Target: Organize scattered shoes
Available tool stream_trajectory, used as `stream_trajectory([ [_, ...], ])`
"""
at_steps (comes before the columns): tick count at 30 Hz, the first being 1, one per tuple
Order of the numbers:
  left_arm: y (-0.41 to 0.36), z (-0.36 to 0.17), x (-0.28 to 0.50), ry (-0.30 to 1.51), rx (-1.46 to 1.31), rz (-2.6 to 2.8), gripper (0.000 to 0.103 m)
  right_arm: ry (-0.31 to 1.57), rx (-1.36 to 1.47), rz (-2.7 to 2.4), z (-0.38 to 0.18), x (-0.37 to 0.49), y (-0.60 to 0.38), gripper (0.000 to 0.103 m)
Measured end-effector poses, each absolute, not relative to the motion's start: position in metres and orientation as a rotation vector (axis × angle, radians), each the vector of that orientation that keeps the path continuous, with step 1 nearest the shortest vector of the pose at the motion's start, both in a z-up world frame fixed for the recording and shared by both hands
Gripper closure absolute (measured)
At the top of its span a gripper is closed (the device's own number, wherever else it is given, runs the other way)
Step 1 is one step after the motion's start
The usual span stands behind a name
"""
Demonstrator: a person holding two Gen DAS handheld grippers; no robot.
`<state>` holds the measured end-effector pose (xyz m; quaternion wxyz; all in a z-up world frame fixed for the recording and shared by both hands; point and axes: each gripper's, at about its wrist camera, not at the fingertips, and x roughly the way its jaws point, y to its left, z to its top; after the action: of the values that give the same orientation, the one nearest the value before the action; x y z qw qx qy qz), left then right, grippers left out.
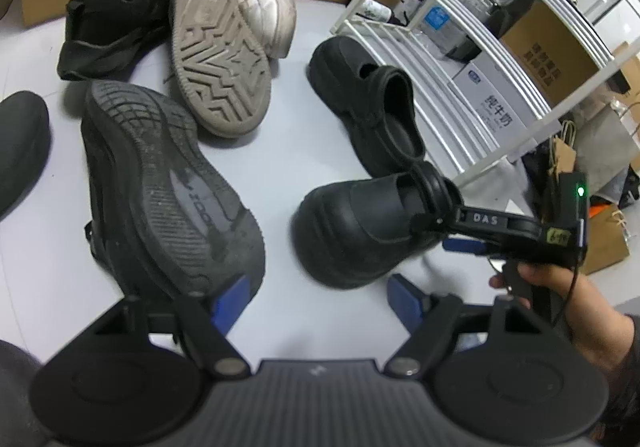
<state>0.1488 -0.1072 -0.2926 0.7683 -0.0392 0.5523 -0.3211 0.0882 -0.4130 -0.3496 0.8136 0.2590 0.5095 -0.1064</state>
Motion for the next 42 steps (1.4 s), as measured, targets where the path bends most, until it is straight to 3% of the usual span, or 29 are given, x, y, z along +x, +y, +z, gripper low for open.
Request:
stream_trajectory([
  [2, -0.108, -0.293, 0.148, 1.199, -0.082, -0.698, 0.025, 1.076, 0.439, -0.186, -0.348, 0.096, -0.413, 0.019],
  [3, -0.109, -0.293, 0.148, 1.199, -0.08, -0.698, 0.025, 1.085, 0.377, -0.186, -0.348, 0.101, -0.412, 0.033],
  [7, -0.11, -0.292, 0.148, 1.2, -0.078, -0.699, 0.025, 1.088, 0.268, -0.155, -0.347, 0.111, -0.412, 0.041],
  [17, -0.109, -0.292, 0.147, 1.196, -0.077, -0.698, 0.025, 1.108, 0.181, -0.092, -0.345, 0.114, -0.409, 0.042],
  [24, -0.106, -0.288, 0.148, 1.186, -0.081, -0.696, 0.025, 1.111, -0.134, 0.032, -0.335, 0.115, -0.4, 0.057],
  [26, -0.104, -0.287, 0.15, 1.182, -0.084, -0.69, 0.025, 1.123, -0.079, -0.001, -0.332, 0.114, -0.405, 0.055],
  [31, -0.102, -0.285, 0.151, 1.178, -0.092, -0.684, 0.025, 1.127, 0.145, -0.12, -0.321, 0.103, -0.412, 0.004],
  [42, -0.106, -0.279, 0.148, 1.17, -0.099, -0.71, 0.025, 1.155, 0.276, -0.211, -0.337, 0.121, -0.375, 0.003],
])
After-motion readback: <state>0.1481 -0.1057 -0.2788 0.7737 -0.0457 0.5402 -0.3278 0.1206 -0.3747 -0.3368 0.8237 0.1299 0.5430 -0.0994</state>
